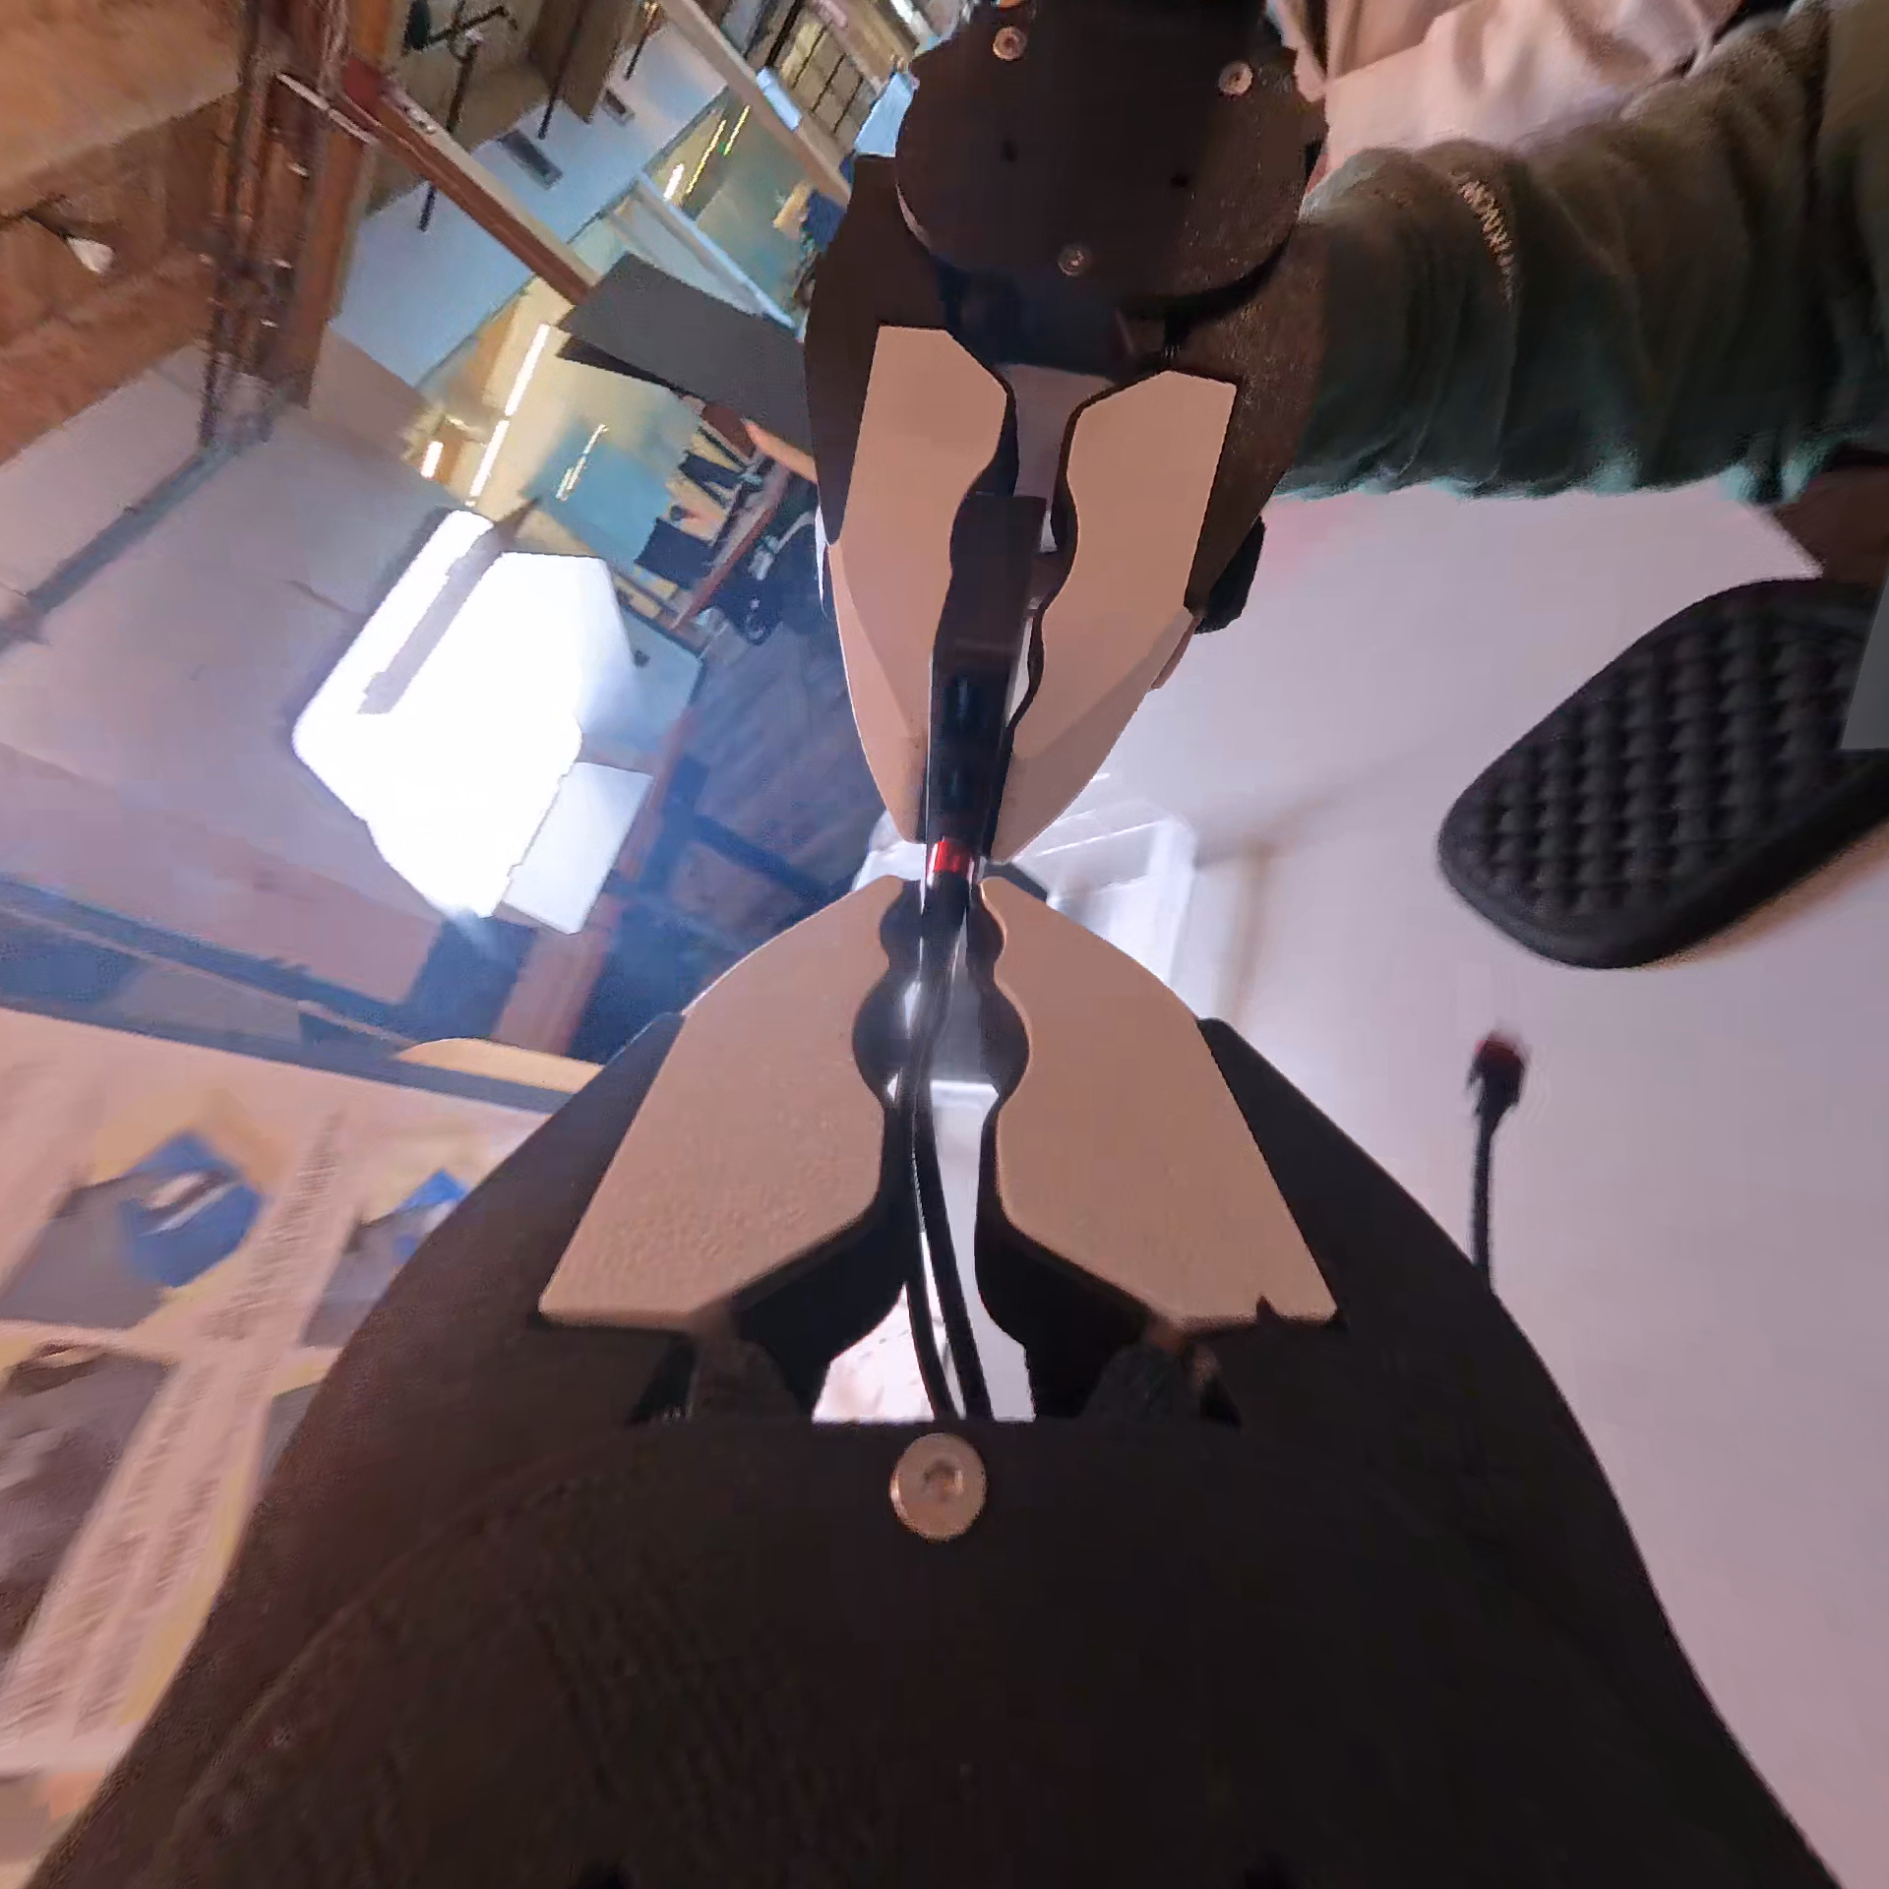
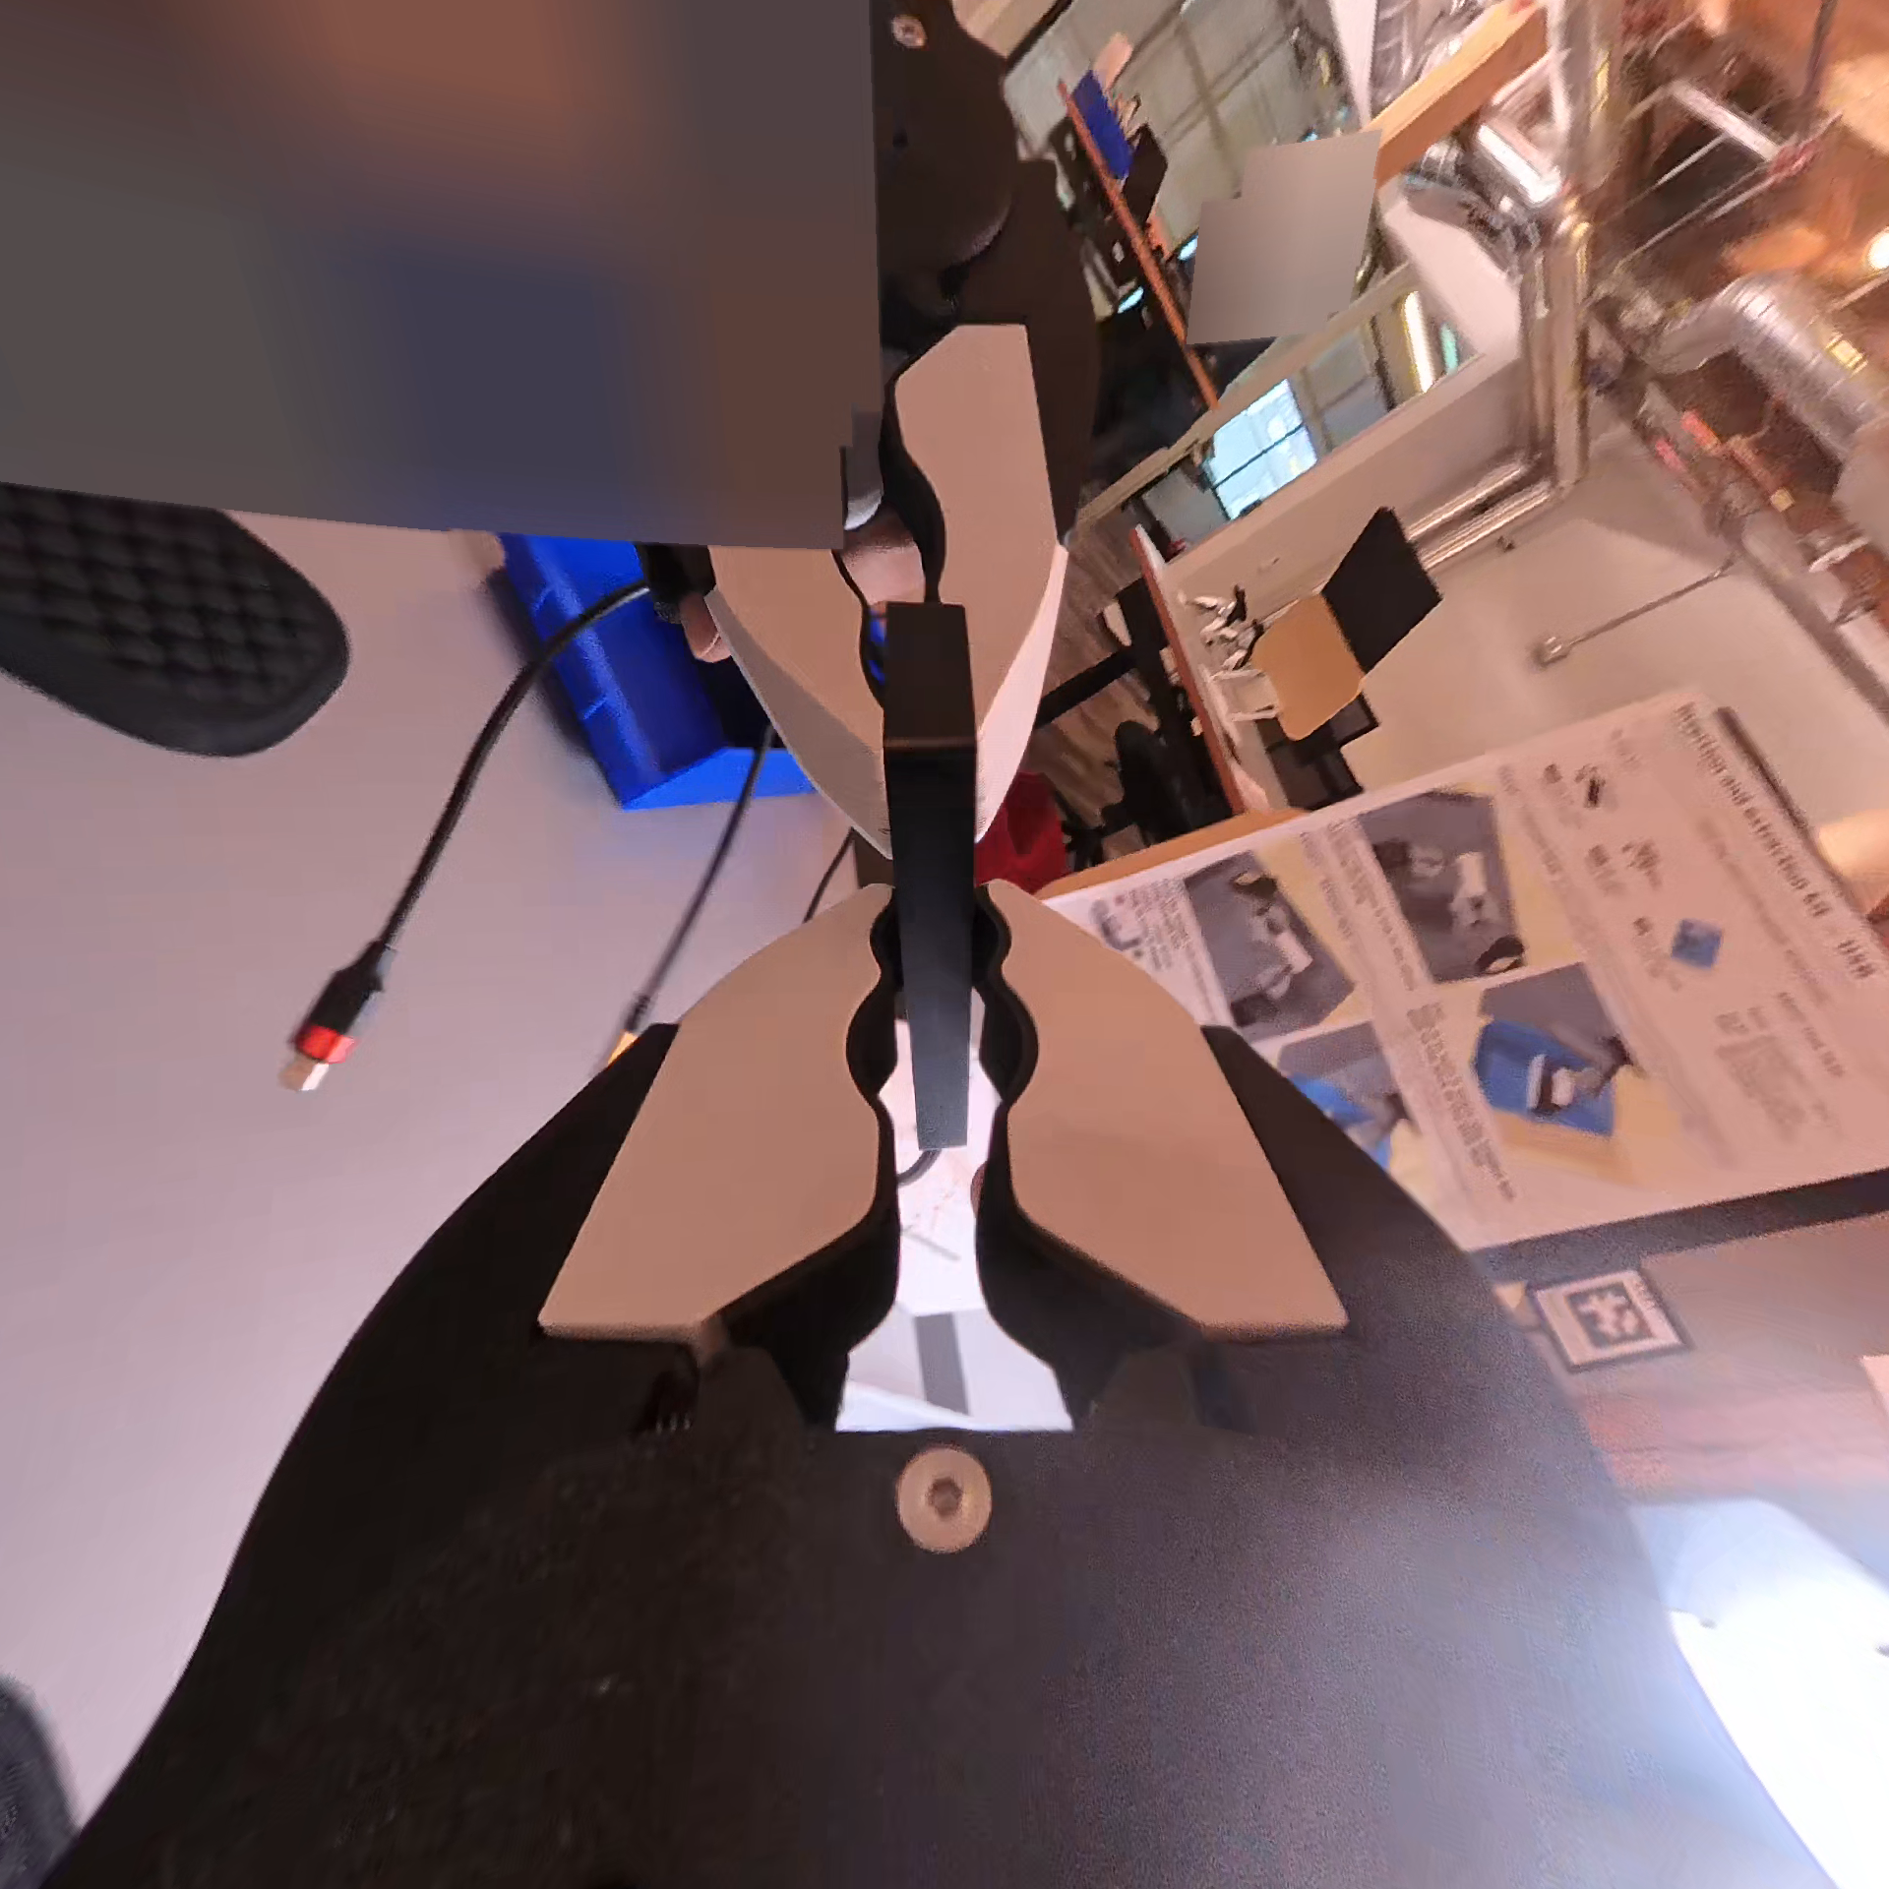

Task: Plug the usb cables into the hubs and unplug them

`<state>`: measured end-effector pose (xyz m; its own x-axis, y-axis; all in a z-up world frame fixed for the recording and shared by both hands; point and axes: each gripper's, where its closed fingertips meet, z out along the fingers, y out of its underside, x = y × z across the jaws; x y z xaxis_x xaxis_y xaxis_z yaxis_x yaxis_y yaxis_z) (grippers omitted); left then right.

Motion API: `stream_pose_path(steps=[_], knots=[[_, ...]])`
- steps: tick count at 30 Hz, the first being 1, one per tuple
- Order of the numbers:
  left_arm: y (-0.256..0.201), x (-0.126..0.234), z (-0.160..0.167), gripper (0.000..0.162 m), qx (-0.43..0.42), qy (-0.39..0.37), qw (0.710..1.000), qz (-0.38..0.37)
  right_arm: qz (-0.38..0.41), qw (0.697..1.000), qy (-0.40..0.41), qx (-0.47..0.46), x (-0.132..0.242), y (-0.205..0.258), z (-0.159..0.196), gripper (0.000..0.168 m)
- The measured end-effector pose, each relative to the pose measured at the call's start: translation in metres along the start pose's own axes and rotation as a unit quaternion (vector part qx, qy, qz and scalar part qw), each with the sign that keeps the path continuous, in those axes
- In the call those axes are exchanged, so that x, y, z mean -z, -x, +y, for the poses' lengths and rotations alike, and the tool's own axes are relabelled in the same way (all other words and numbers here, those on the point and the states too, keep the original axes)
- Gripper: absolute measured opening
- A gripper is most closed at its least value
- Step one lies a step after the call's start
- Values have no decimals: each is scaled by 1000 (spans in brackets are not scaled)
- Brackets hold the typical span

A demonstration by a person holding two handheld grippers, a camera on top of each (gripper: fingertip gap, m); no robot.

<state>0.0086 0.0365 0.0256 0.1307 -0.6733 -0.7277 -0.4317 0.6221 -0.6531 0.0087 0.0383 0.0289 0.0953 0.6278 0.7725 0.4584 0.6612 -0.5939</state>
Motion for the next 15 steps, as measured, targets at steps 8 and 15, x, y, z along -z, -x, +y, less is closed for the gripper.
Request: stream_pose_path(steps=[8, 15], knots=[[-15, -34, 1, 29, 66, -68, 995, -5, 54, 990, 124, -51, 81, -3, 79, 12], [-12, -7, 68, 30, 140, -39, 988, -52, 106, 973, 193, -73, 163, -25, 116, 12]])
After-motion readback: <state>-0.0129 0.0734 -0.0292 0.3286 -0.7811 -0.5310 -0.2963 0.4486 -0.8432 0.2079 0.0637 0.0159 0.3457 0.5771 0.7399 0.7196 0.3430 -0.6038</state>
